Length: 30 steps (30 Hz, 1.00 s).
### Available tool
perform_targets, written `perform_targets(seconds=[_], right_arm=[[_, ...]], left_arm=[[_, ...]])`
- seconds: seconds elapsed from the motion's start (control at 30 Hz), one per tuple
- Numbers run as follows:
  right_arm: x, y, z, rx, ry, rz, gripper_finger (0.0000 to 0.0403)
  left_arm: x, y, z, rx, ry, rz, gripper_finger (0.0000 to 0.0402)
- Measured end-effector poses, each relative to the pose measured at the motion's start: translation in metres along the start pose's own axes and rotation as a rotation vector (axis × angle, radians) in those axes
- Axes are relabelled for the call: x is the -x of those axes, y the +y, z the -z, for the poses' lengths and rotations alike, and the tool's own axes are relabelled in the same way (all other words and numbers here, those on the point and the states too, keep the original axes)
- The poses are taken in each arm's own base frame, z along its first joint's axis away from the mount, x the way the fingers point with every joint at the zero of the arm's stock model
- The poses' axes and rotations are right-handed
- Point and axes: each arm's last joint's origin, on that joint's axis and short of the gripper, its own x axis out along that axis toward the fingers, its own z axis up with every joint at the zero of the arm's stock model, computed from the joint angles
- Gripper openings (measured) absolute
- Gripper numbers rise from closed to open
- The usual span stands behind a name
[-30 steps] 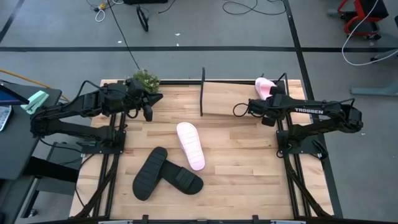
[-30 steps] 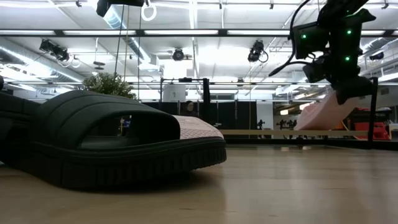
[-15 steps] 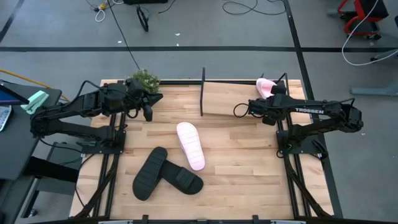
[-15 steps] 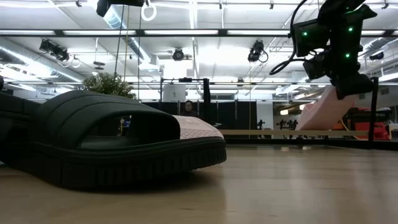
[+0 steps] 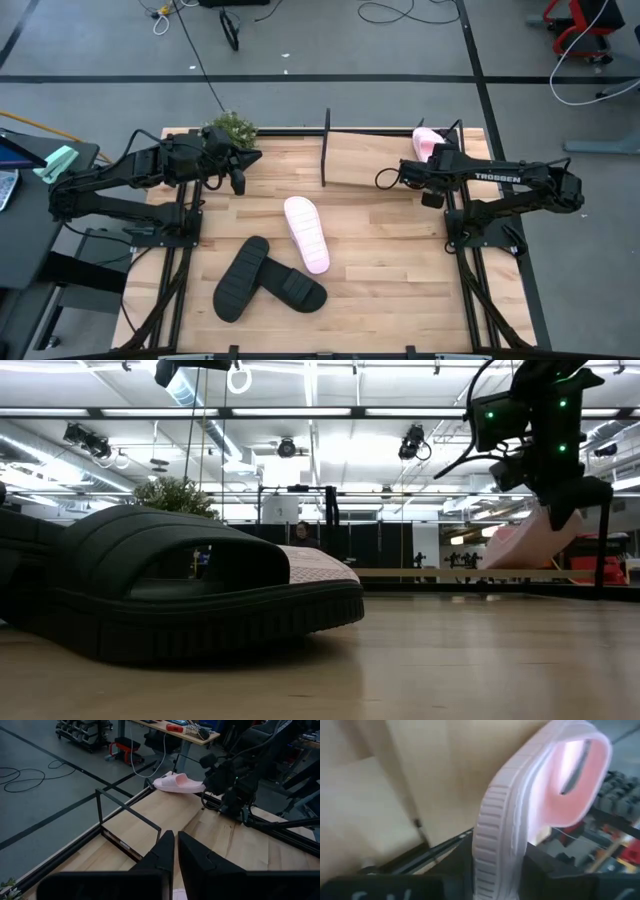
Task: Pick and place slides into the shelf
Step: Put the left pink slide on the shelf
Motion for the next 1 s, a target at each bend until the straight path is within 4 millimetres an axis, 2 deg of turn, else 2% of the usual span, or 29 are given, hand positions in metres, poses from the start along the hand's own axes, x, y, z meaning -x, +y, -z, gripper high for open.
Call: perform_targets(seconds=[0.33, 0.53, 0.7, 1.0], right_arm=[[-0.0037, -0.0022, -0.0006, 0.005, -0.001, -0.133, 0.0102], [-0.0052, -0.0027, -0.0005, 0.012, -0.005, -0.217, 0.0111], [-0.0051, -0.0022, -0.0011, 0.013, -0.013, -0.237, 0.0135], [-0.0044, -0.0003, -0.0025, 0.028, -0.036, -0.305, 0.0210]], left_arm=[[0.0000, 0.0000, 0.0000, 0.019, 0.000, 0.000, 0.0038], [0.0003, -0.0011, 0.0004, 0.018, 0.002, 0.007, 0.0031], [0.0003, -0.0011, 0.0004, 0.018, 0.002, 0.007, 0.0033], [0.0003, -0.0011, 0.0004, 0.017, 0.003, 0.006, 0.0043]])
